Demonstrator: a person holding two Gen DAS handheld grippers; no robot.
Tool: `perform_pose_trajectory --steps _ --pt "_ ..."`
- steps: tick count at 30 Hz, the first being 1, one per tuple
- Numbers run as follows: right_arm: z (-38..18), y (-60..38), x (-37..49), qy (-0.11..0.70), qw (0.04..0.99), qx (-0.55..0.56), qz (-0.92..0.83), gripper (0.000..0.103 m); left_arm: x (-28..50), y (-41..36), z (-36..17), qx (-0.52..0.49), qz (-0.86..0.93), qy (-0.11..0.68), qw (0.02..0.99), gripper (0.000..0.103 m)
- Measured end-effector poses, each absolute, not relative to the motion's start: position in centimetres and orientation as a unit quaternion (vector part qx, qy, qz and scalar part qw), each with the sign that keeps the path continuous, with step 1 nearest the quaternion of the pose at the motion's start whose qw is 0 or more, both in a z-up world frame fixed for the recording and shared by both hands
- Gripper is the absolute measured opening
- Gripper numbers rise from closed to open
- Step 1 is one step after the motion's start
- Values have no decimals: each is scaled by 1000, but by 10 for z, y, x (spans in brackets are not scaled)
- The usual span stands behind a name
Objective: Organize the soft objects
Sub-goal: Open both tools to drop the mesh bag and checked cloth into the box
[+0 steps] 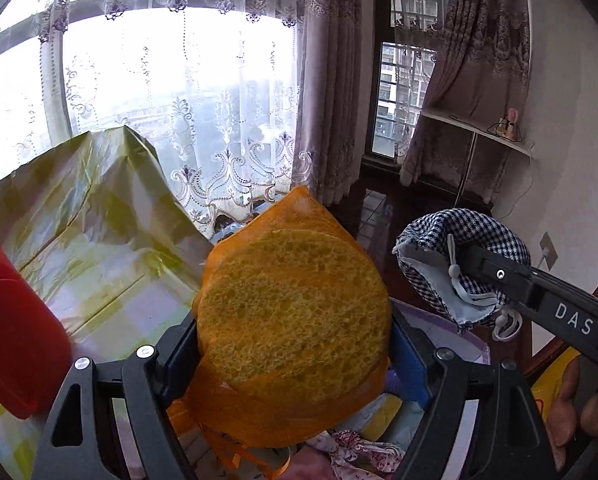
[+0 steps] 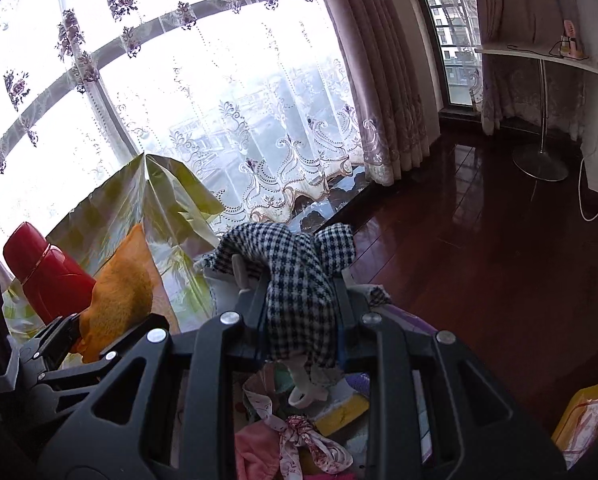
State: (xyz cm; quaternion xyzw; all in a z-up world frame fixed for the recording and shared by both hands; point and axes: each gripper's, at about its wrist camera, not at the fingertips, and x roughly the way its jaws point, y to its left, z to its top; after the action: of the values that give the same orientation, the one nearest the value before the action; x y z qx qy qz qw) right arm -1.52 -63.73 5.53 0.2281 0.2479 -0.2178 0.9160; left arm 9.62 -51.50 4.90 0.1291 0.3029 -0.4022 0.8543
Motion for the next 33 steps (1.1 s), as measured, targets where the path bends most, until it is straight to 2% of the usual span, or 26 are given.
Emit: perform_pose_trajectory --steps 2,4,7,14,25,33 --pt "58 -643 -21 246 915 227 -227 28 100 -540 40 141 -431 314 834 85" --pt "59 -648 -24 247 913 226 -233 28 109 -562 23 158 -432 339 821 93" --pt "58 -653 -27 252 909 229 -239 28 126 -570 1 169 -412 381 810 93" --pt "46 -660 -27 266 901 239 -246 28 151 -513 14 61 -408 407 815 94" --pt "31 -626 -9 303 905 219 -201 28 155 -397 28 -23 -330 393 858 94" --pt "23 -581 8 332 912 194 -147 30 140 -340 41 -59 -301 374 875 94"
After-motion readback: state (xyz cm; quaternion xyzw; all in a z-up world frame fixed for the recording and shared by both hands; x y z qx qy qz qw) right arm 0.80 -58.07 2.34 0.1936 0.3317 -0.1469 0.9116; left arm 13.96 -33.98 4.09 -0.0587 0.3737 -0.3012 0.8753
